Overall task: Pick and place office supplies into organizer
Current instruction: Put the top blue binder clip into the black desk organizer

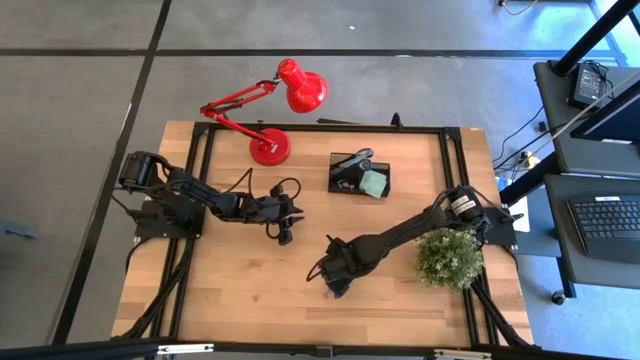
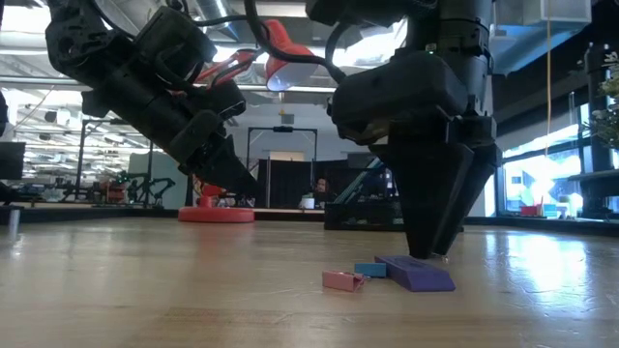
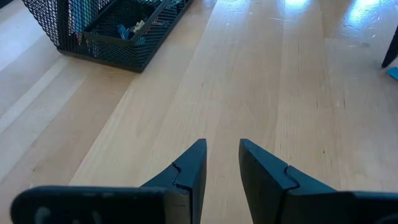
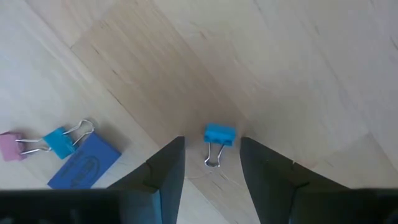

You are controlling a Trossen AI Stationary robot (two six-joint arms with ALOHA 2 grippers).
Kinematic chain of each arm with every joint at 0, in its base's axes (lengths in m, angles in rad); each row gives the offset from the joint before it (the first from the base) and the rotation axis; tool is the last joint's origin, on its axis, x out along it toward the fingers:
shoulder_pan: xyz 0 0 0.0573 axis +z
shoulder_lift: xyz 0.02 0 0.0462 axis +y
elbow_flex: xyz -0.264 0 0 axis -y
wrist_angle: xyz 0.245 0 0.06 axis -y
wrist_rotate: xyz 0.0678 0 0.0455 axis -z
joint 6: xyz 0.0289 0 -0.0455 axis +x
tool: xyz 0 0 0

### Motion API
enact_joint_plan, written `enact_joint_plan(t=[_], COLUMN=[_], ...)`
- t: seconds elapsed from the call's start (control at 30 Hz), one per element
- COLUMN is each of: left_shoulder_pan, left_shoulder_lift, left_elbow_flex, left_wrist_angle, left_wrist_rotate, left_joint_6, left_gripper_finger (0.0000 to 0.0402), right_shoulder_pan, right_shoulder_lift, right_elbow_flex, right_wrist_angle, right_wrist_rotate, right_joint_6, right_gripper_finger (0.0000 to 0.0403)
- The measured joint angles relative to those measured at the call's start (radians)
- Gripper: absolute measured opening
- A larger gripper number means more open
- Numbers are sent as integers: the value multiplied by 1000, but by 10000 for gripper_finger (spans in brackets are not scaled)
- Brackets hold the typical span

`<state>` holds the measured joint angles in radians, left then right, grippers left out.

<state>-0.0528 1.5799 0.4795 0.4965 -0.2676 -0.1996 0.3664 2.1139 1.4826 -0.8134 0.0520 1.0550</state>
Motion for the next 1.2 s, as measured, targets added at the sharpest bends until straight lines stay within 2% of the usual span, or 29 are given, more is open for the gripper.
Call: enact_joint_plan(t=[0.53, 1.2], left_shoulder_pan=[0, 0], left_shoulder_lift=[0, 0], left_elbow_flex=[0, 0], left_wrist_angle=[0, 0], left_wrist_rotate=[0, 0], left_joint_6=[0, 0], left_gripper_finger=[88, 88], right_shoulder_pan=[0, -1], right_shoulder_lift=[2, 3], right_elbow_flex=[-1, -1], right_wrist_angle=[15, -12], right_wrist_rotate=[30, 62], right_joint_6=[12, -13], right_gripper_finger=[156, 78])
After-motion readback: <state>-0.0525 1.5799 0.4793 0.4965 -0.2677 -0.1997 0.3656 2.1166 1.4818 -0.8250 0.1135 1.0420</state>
